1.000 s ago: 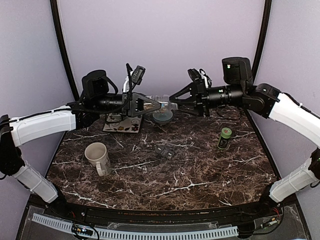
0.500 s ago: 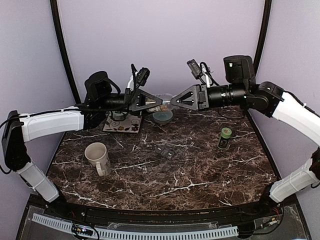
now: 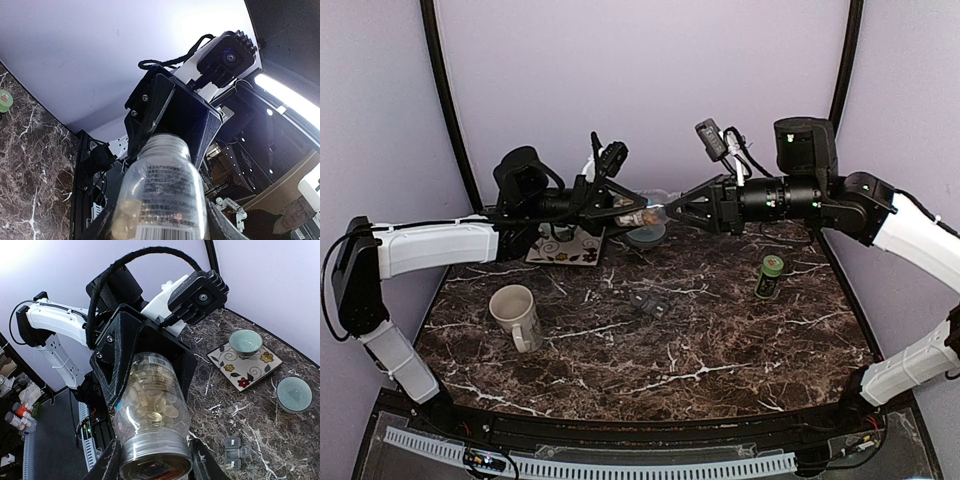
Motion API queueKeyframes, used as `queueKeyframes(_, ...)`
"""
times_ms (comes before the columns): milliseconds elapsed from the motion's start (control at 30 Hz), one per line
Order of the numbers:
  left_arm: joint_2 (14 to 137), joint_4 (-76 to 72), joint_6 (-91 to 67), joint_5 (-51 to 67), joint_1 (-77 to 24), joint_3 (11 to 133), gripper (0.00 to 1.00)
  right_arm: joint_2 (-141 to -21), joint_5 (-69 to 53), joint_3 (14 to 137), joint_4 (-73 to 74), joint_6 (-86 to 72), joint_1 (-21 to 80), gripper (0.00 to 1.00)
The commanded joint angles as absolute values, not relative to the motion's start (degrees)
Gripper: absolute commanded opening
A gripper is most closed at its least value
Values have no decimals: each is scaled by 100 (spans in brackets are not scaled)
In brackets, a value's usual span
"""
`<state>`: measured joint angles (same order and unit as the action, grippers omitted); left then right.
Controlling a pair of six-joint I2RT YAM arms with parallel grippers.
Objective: Sort the pills into containers
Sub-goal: Unscrew the lid of the pill bottle.
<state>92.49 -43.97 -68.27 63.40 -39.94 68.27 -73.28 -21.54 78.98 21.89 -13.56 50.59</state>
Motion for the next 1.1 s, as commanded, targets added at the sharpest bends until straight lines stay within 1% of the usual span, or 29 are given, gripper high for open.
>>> queueKeyframes(0, 9314, -5354, -7343, 6479, -3938, 6936, 0, -7253, -1886, 7787, 2354, -985, 5143, 33)
queueKeyframes(100, 9406, -5507, -7472, 6526, -3942, 7008, 0, -7229, -1835, 7787, 2372, -935, 5159, 38)
queueKeyframes(167, 9429, -5491, -7433, 6546, -3941, 7051, 0, -7233, -1836, 7805, 2366, -925, 5159, 43)
queueKeyframes(333, 9431, -5193, -7193, 6573, -3938, 7140, 0, -7245, -1828, 7887, 2317, -1006, 5159, 62)
queueKeyframes(433, 9421, -5063, -7062, 6574, -3938, 7141, 0, -7258, -1859, 7924, 2299, -1069, 5159, 70)
queueKeyframes(633, 9399, -4876, -6840, 6568, -3912, 7139, 0, -7264, -1862, 7941, 2280, -1179, 5160, 78)
queueKeyframes(700, 9389, -4833, -6764, 6541, -3885, 7136, 0, -7262, -1885, 7937, 2310, -1230, 5159, 80)
queueKeyframes(867, 9308, -4575, -6372, 6425, -3813, 7152, 0, -7238, -1944, 7816, 2327, -1590, 5159, 81)
queueKeyframes(1067, 9244, -4498, -5996, 6294, -3744, 7205, 0, -7212, -2149, 7594, 2051, -2491, 5147, 83)
